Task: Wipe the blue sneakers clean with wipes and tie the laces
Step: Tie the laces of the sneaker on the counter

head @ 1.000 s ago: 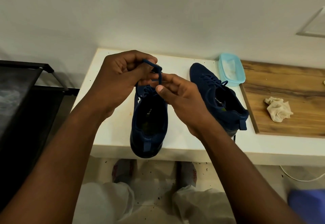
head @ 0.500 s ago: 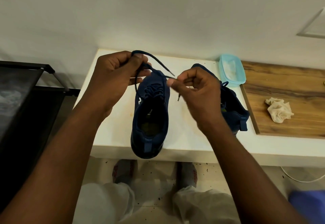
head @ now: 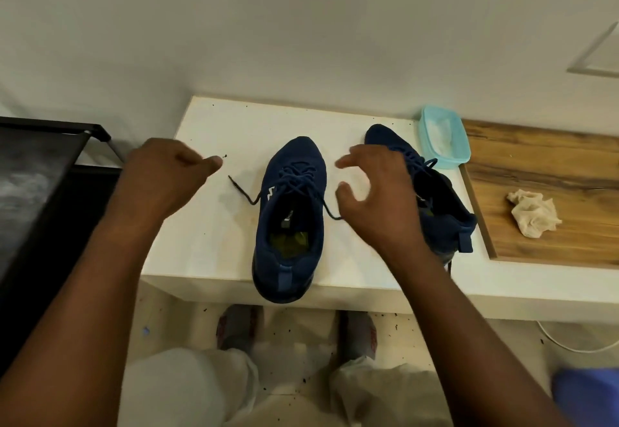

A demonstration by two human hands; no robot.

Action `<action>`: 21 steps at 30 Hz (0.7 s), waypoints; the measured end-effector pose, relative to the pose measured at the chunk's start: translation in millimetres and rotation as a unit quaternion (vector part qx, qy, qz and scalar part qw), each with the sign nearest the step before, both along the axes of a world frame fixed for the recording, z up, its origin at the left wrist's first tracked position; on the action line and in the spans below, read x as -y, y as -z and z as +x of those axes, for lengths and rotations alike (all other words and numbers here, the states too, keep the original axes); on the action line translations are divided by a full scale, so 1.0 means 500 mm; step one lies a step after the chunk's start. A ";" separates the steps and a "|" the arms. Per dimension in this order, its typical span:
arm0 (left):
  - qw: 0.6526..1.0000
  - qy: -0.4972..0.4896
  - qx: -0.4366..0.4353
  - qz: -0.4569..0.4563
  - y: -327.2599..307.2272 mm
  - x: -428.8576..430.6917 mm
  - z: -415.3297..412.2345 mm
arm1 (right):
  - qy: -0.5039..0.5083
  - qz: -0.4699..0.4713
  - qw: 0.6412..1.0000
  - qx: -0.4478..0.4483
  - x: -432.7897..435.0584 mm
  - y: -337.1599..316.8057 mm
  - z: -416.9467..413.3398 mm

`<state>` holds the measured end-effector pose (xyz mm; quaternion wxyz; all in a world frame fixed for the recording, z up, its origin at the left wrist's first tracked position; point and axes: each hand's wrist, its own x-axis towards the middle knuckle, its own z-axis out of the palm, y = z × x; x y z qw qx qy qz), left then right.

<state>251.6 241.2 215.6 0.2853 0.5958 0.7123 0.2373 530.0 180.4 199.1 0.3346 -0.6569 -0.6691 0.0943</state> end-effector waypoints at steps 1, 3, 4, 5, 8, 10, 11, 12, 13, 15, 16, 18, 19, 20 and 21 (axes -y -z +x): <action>0.998 0.047 0.020 0.025 -0.015 0.007 0.023 | -0.027 -0.026 0.999 -0.016 -0.001 -0.001 -0.018; 0.983 0.156 0.093 0.002 -0.029 0.020 0.067 | -0.056 -0.111 0.990 -0.065 -0.002 0.002 -0.043; 0.973 0.197 0.119 -0.030 -0.020 0.022 0.081 | -0.059 -0.155 0.982 -0.088 -0.004 0.005 -0.047; 0.965 0.223 0.126 -0.050 -0.006 0.024 0.090 | -0.058 -0.187 0.974 -0.113 -0.005 0.008 -0.047; 0.969 0.218 0.109 -0.041 0.029 0.023 0.094 | -0.028 -0.201 0.959 -0.200 -0.008 0.011 -0.034; 0.971 0.208 0.113 -0.032 0.031 0.022 0.089 | -0.018 -0.209 0.951 -0.226 -0.010 0.010 -0.028; 0.971 0.209 0.113 -0.030 0.030 0.021 0.087 | -0.022 -0.218 0.949 -0.226 -0.009 0.010 -0.028; 0.971 0.210 0.113 -0.031 0.027 0.020 0.084 | -0.027 -0.223 0.949 -0.220 -0.009 0.010 -0.030; 0.971 0.210 0.109 -0.032 0.022 0.020 0.083 | -0.029 -0.218 0.954 -0.201 -0.009 0.012 -0.031; 0.976 0.195 0.094 -0.036 0.010 0.021 0.082 | -0.020 -0.186 0.975 -0.120 -0.012 0.014 -0.027; 0.979 0.183 0.085 -0.043 0.006 0.020 0.082 | -0.012 -0.166 0.983 -0.071 -0.012 0.011 -0.023; 0.981 0.159 0.085 -0.065 -0.002 0.019 0.083 | -0.003 -0.152 0.988 0.000 -0.011 -0.001 -0.013; 0.981 0.143 0.110 -0.078 -0.007 0.018 0.085 | 0.000 -0.159 0.987 0.024 -0.009 -0.011 -0.011; 0.976 0.122 0.156 -0.086 -0.009 0.016 0.089 | 0.002 -0.174 0.984 0.031 -0.008 -0.019 -0.010; 0.967 0.101 0.215 -0.091 -0.012 0.015 0.094 | 0.008 -0.189 0.982 -0.005 -0.007 -0.029 -0.014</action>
